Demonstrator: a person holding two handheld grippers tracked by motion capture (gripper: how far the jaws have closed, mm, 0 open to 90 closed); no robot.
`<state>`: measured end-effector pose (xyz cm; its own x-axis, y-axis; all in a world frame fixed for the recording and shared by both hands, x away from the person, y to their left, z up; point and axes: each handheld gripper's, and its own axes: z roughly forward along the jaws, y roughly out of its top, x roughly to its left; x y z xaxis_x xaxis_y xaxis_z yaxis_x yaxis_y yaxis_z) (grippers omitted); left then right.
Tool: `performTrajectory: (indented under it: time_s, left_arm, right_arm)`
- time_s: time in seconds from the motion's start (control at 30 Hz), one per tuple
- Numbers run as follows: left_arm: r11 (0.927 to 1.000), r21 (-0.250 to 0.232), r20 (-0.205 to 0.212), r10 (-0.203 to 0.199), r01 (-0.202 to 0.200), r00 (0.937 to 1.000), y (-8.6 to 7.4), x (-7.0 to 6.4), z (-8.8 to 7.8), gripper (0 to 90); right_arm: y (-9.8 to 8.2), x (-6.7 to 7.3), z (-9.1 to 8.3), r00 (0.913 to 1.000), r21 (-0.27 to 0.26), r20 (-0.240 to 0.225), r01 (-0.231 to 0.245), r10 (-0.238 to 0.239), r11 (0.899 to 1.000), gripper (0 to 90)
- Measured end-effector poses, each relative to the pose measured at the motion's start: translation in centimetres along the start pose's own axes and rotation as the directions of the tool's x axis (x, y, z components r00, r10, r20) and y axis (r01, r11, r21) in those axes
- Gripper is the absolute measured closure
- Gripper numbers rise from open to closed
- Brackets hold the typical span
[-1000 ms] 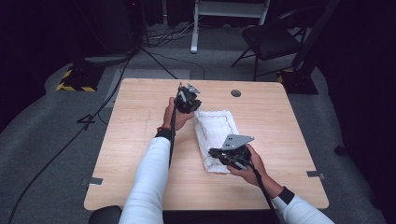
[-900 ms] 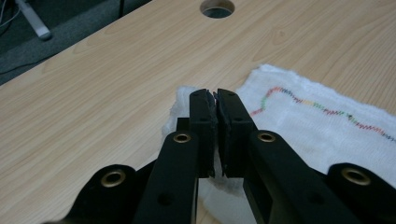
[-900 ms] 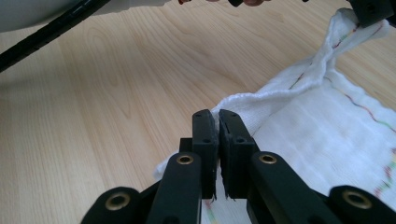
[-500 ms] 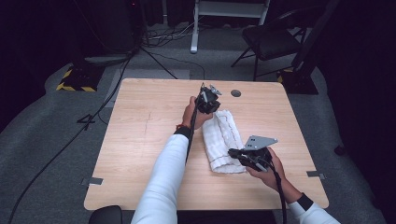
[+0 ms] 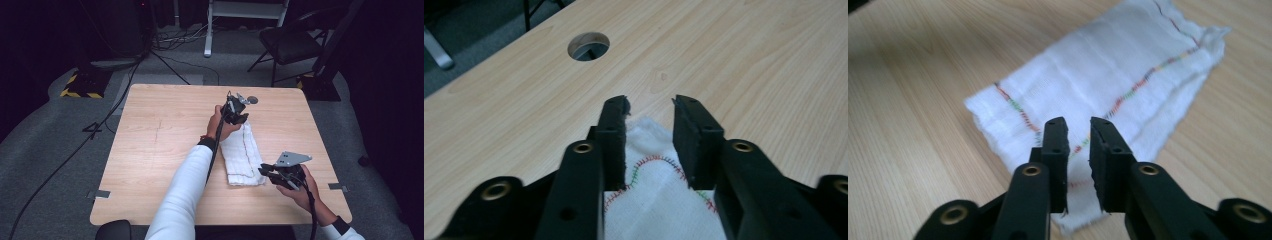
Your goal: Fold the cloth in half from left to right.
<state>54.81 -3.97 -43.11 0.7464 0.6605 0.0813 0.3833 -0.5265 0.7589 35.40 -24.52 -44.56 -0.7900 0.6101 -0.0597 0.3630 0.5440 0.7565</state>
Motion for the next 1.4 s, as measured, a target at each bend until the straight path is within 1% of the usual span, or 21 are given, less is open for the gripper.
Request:
performTrajectory:
  time_s: [0.03,0.1,0.13,0.17,0.2,0.33,0.53,0.6,0.63,0.67,0.7,0.73,0.8,0.87,0.97,1.07,1.13,1.2,1.33,1.37,1.4]
  left_arm:
    - [1.0000,-0.005,0.003,0.006,-0.006,1.0000,-0.1,0.0,-0.6,57.2]
    - [0.9998,-0.012,0.001,0.015,-0.015,0.9999,-0.5,-0.1,-1.8,55.1]
    - [0.9999,0.005,0.022,0.009,-0.009,0.9997,-1.0,-0.2,-2.8,47.3]
    - [0.9999,0.005,0.022,0.009,-0.009,0.9997,-1.0,-0.2,-2.8,41.6]
    - [0.9996,0.023,0.025,0.013,-0.013,0.9996,-1.4,-0.4,-3.2,41.6]
    - [0.9967,0.039,0.070,0.069,-0.072,0.9952,-3.5,-1.9,-5.2,29.4]
    - [0.9898,0.039,0.147,0.130,-0.137,0.9805,-7.0,-5.2,-7.3,26.9]
    - [0.9853,0.039,0.170,0.158,-0.166,0.9727,-7.9,-6.3,-7.8,28.0]
    - [0.9838,0.036,0.165,0.167,-0.176,0.9721,-8.4,-6.9,-7.9,30.0]
    - [0.9810,0.045,0.179,0.178,-0.189,0.9675,-8.8,-7.4,-8.0,31.8]
    - [0.9791,0.051,0.197,0.183,-0.197,0.9630,-9.3,-8.0,-7.9,31.7]
    - [0.9769,0.057,0.199,0.191,-0.206,0.9613,-9.7,-8.5,-7.8,31.7]
    - [0.9727,0.074,0.208,0.201,-0.220,0.9573,-10.5,-9.2,-7.4,31.6]
    - [0.9707,0.091,0.211,0.199,-0.222,0.9570,-11.1,-9.4,-7.0,31.5]
    - [0.9642,0.118,0.214,0.209,-0.237,0.9543,-11.8,-9.5,-6.7,31.1]
    - [0.9646,0.122,0.213,0.205,-0.234,0.9555,-12.2,-9.5,-7.0,31.3]
    - [0.9658,0.124,0.222,0.196,-0.227,0.9552,-12.6,-9.3,-7.2,31.3]
    - [0.9708,0.126,0.226,0.172,-0.204,0.9587,-13.1,-9.1,-7.6,31.3]
    - [0.9734,0.123,0.230,0.161,-0.193,0.9597,-14.1,-9.5,-8.7,31.4]
    - [0.9747,0.125,0.234,0.153,-0.185,0.9601,-14.4,-9.6,-9.0,31.3]
    - [0.9756,0.130,0.235,0.143,-0.177,0.9614,-14.6,-9.7,-9.3,31.3]
  right_arm:
    - [-0.6,-0.4,-0.1,0.9998,0.014,0.013,-0.013,0.013,1.000,68.8]
    - [-0.9,-0.5,-0.1,0.9996,0.018,0.019,-0.022,0.022,1.000,66.1]
    - [-1.1,-0.8,-0.1,0.9994,0.021,0.024,-0.027,0.027,0.999,61.9]
    - [-1.1,-0.9,-0.1,0.9993,0.018,0.029,-0.023,0.023,1.000,59.6]
    - [-1.1,-0.9,-0.1,0.9993,0.018,0.029,-0.023,0.023,1.000,59.6]
    - [-0.9,-1.4,-0.1,0.9989,0.010,0.041,-0.025,0.024,1.000,53.4]
    - [-1.2,-2.9,0.8,0.9968,0.045,0.076,-0.031,0.028,0.998,48.9]
    - [-1.3,-3.5,1.2,0.9965,0.056,0.075,-0.041,0.037,0.998,49.6]
    - [-1.4,-3.7,1.4,0.9973,0.062,0.062,-0.042,0.039,0.997,53.1]
    - [-1.5,-3.9,1.6,0.9988,0.065,0.039,-0.034,0.031,0.997,55.7]
    - [-1.6,-4.0,1.9,0.9992,0.075,0.029,-0.028,0.026,0.997,56.4]
    - [-1.6,-4.0,2.1,0.9993,0.086,0.031,-0.023,0.020,0.996,56.6]
    - [-1.6,-4.0,2.6,0.9997,0.092,0.001,-0.023,0.023,0.995,57.7]
    - [-1.7,-3.7,3.2,0.9999,0.121,-0.017,0.005,-0.003,0.993,60.2]
    - [-1.9,-3.4,3.6,0.9994,0.139,-0.032,0.015,-0.010,0.990,60.5]
    - [-2.0,-2.7,3.9,0.9982,0.153,-0.054,0.035,-0.027,0.988,60.8]
    - [-2.0,-2.6,3.9,0.9976,0.153,-0.066,0.032,-0.022,0.988,60.8]
    - [-2.2,-2.1,3.9,0.9963,0.150,-0.085,0.021,-0.008,0.988,60.9]
    - [-2.2,-0.8,3.7,0.9954,0.154,-0.095,0.024,-0.009,0.988,60.3]
    - [-2.2,0.0,3.6,0.9943,0.156,-0.106,0.030,-0.013,0.987,60.4]
    - [-2.2,0.0,3.6,0.9943,0.156,-0.106,0.030,-0.013,0.987,60.4]
